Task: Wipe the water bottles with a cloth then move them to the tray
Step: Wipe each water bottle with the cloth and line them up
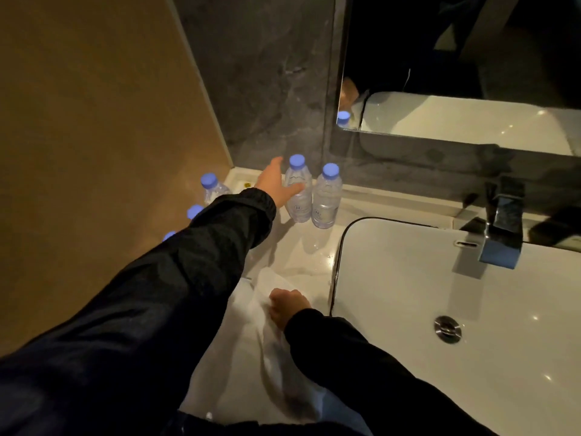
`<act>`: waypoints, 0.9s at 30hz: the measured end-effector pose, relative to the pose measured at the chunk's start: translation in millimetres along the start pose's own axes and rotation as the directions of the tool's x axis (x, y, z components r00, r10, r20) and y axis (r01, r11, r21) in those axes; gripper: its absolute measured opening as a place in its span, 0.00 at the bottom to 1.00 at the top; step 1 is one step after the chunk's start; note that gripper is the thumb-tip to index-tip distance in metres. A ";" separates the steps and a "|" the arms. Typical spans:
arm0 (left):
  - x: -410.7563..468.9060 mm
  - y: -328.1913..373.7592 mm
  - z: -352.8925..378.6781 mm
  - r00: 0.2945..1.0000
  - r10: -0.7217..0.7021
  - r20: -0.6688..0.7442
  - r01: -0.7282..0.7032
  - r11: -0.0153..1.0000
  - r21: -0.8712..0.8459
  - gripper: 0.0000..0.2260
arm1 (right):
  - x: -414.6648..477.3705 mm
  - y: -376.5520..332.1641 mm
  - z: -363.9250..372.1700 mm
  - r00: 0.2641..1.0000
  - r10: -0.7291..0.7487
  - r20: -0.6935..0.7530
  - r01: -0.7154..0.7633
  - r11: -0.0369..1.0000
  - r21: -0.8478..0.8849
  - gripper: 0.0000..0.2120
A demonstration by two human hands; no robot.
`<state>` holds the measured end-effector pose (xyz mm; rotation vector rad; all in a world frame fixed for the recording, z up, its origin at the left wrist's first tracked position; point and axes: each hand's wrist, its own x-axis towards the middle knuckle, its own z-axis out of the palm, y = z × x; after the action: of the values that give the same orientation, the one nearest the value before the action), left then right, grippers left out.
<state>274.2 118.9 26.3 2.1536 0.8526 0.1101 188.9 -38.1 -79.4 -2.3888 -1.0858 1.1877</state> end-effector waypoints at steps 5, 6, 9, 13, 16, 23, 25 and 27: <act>32.1 2.7 14.8 0.995 -0.061 0.074 0.072 0.986 -0.148 0.33 | 2.2 -3.5 -3.1 1.000 0.015 -0.015 -0.014 0.999 0.048 0.12; 35.5 1.0 17.9 0.994 -0.079 0.075 0.090 0.982 -0.166 0.33 | 2.0 -3.4 -2.7 1.000 0.019 -0.020 -0.018 0.998 0.065 0.12; 39.2 -5.9 26.8 0.993 -0.109 0.043 0.116 0.969 -0.220 0.31 | 1.8 -2.2 -2.5 0.999 0.032 -0.017 -0.030 0.994 0.104 0.11; 31.8 -12.3 31.7 0.992 -0.124 -0.038 0.110 0.961 -0.252 0.25 | 1.8 -2.9 -5.5 1.000 0.016 -0.008 -0.015 0.997 0.073 0.11; 17.5 -14.2 25.6 0.970 -0.172 -0.174 0.117 0.950 -0.288 0.21 | 3.1 -5.0 -4.1 1.000 0.019 0.007 -0.019 0.998 0.067 0.10; -67.7 -16.7 -28.0 0.903 -0.242 -0.356 0.069 0.897 -0.436 0.23 | -2.2 -12.6 -1.7 1.000 -0.002 -0.005 0.003 0.995 0.103 0.11; -107.3 -25.0 -42.4 0.865 -0.282 -0.416 0.055 0.876 -0.479 0.25 | -7.4 -15.5 1.6 0.998 -0.010 -0.065 0.019 0.991 0.136 0.12; -148.7 -39.9 -49.5 0.824 -0.322 -0.466 0.038 0.853 -0.521 0.20 | -12.7 -17.6 5.7 0.995 -0.006 -0.099 0.027 0.977 0.212 0.13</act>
<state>121.4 78.8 60.5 1.5464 1.1993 0.7871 170.6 -35.7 -66.6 -2.2443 -0.8977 1.1078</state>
